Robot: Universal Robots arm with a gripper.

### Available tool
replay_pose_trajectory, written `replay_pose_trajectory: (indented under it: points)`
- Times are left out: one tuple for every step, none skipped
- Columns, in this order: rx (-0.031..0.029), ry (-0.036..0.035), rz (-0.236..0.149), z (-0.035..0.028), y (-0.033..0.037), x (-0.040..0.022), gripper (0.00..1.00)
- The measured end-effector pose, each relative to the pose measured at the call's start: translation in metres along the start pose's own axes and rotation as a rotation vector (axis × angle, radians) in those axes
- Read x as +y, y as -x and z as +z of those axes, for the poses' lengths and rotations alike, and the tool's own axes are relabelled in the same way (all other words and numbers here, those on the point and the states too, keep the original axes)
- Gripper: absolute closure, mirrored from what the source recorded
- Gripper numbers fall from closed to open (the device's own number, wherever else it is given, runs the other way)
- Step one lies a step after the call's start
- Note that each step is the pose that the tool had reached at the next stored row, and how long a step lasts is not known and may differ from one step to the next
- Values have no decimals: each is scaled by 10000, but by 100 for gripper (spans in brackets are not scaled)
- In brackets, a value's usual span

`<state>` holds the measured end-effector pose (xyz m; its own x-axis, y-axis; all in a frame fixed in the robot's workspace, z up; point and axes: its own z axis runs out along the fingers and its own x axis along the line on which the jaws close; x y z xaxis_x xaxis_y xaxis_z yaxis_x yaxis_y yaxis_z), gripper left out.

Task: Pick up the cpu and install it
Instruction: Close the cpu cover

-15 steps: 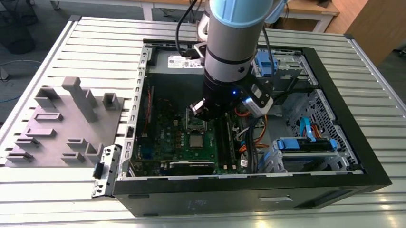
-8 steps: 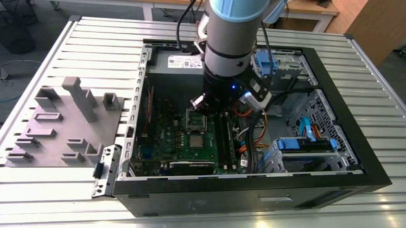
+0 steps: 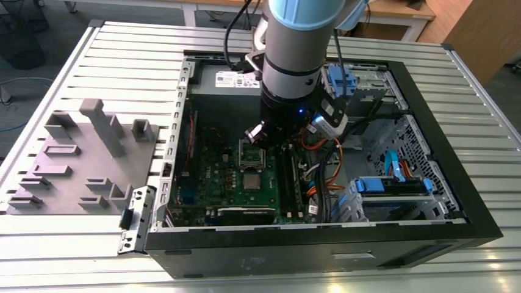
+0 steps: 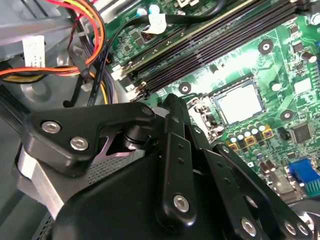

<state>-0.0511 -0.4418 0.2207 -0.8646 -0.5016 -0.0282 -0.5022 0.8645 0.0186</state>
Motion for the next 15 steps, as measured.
replay_pose_trajectory:
  points:
    - [-3, 6, -21, 2, 7, 10, 89]
    - [-7, 12, -33, 4, 16, 26, 89]
    - [-9, 17, -44, 6, 26, 43, 89]
    - [-12, 23, -54, 7, 35, 59, 89]
    - [-16, 31, -65, 10, 41, 70, 89]
    - [-20, 38, -78, 13, 46, 79, 89]
    - [-24, 45, -90, 18, 51, 86, 89]
    - [-26, 48, -101, 28, 54, 92, 89]
    - [-26, 49, -116, 43, 57, 99, 89]
    - [-24, 49, -135, 58, 58, 105, 89]
    - [-24, 49, -153, 74, 59, 112, 89]
    - [-23, 49, -168, 85, 60, 118, 89]
    - [-22, 49, -178, 91, 62, 122, 89]
    - [-22, 48, -179, 92, 62, 122, 89]
    - [-22, 49, -179, 92, 62, 122, 89]
